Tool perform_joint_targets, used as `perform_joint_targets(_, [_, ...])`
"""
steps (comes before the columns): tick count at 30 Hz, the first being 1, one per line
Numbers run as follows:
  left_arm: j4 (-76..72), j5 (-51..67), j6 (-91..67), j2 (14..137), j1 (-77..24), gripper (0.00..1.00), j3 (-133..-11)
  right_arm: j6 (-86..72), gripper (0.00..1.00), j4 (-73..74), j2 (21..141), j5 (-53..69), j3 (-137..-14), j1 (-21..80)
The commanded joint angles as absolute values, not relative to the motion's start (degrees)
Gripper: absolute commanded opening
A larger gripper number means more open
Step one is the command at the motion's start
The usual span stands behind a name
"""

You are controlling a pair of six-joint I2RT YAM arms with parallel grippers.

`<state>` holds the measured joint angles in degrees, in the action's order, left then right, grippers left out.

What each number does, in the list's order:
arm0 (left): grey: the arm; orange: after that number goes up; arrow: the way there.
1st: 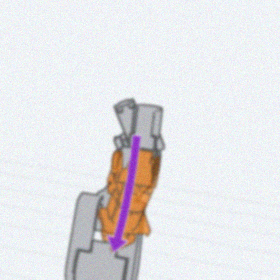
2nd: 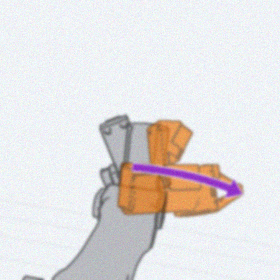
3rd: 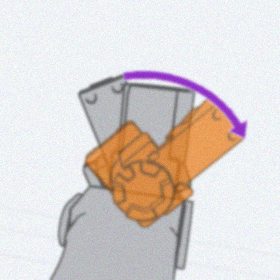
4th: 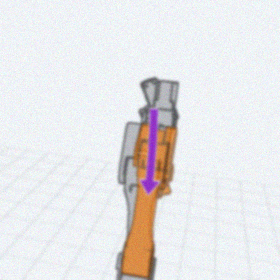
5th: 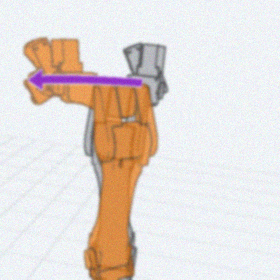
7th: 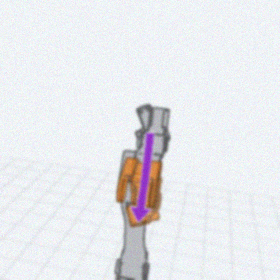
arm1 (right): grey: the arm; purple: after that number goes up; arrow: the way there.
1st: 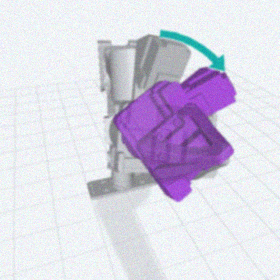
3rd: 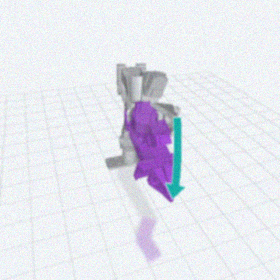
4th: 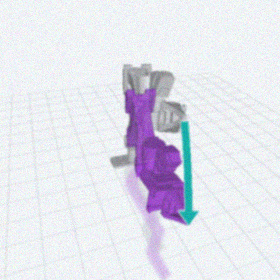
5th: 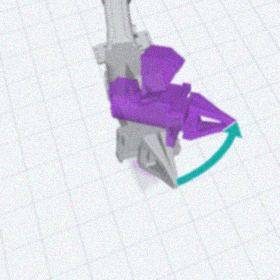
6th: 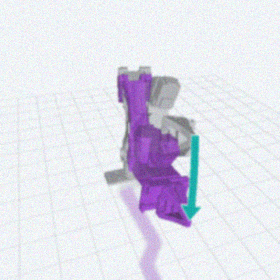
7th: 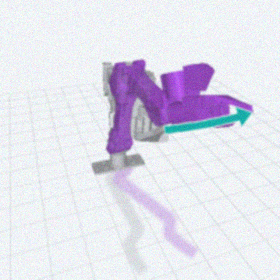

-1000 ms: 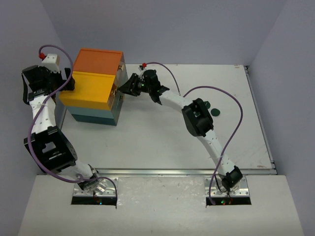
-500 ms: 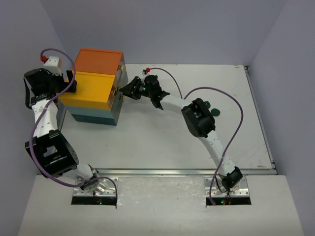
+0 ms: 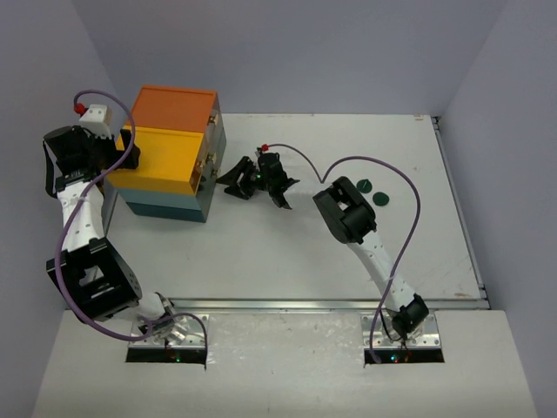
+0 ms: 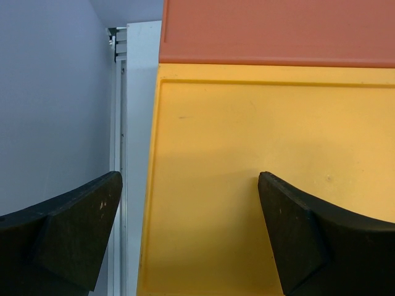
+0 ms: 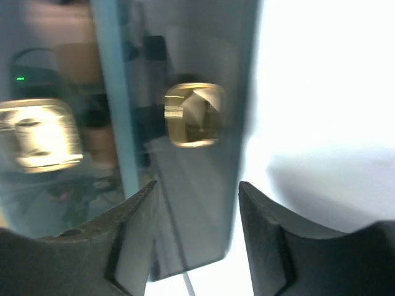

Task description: Organize the makeup

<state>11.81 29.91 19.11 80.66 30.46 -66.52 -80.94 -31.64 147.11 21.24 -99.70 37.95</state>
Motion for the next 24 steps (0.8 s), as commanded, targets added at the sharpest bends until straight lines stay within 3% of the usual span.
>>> perform_joint_targets(1, [20.5, 30.2, 20.4, 81.8, 30.2, 0.92, -64.2, -78.5, 0.57, -32.5, 147.1, 22.9, -102.6, 37.4])
perform_joint_targets(7, [20.5, 30.6, 20.0, 81.3, 30.2, 0.92, -64.2, -79.2, 0.58, -31.6, 146.8, 20.9, -101.5, 37.3])
perform_joint_targets(20, [20.8, 30.2, 20.6, 81.0, 30.1, 0.92, -64.3, -87.5, 0.57, -34.5, 157.9, 18.5, -113.6, 37.2])
perform_joint_targets(23, [20.8, 30.3, 20.5, 80.9, 30.1, 0.92, -64.4, -87.6, 0.53, -35.9, 158.0, 17.4, -113.6, 37.1])
perform_joint_targets(24, [20.8, 30.3, 20.4, 81.0, 30.1, 0.92, -64.4, -87.8, 0.46, -36.4, 158.2, 17.3, -113.7, 37.1])
